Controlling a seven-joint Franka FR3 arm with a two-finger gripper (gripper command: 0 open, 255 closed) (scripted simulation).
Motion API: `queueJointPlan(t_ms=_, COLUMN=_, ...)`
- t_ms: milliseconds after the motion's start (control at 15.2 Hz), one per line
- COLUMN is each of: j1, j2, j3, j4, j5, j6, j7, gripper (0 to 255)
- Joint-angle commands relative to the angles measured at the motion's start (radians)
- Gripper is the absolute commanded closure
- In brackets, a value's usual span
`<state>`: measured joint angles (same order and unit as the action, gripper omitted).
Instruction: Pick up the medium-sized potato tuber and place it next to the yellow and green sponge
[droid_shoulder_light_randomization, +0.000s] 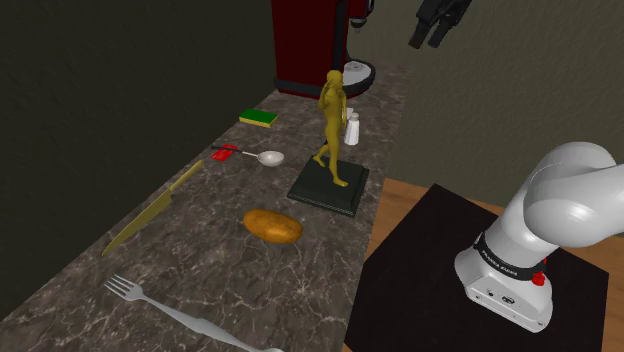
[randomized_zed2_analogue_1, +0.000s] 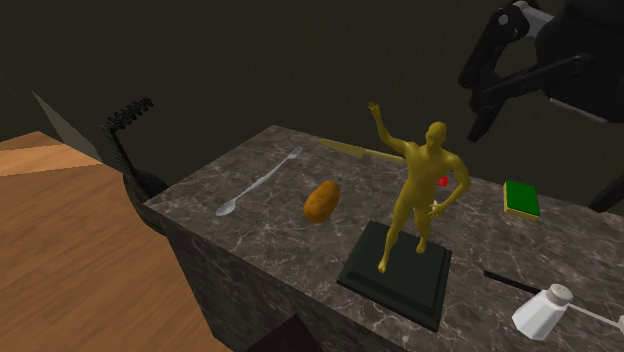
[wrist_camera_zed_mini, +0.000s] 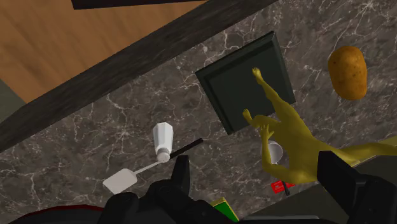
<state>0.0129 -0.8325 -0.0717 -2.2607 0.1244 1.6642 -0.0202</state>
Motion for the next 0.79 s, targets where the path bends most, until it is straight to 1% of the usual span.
queueJointPlan(t_ms=0, j1=0.0, j2=0.0, j3=0.0, j4=0.0, j5=0.0, j6=0.0, j7=0.0, gripper=0)
queueJointPlan(t_ms=396, j1=0.046, j2=0.089, j3=0.11, j4=-0.044, j5=0.026, j6=0.115, j7=0.046, gripper=0)
queueJointPlan(t_ms=726, j1=0.08, j2=0.189, j3=0.201, j4=-0.056, j5=0.039, j6=0.21, j7=0.087, gripper=0)
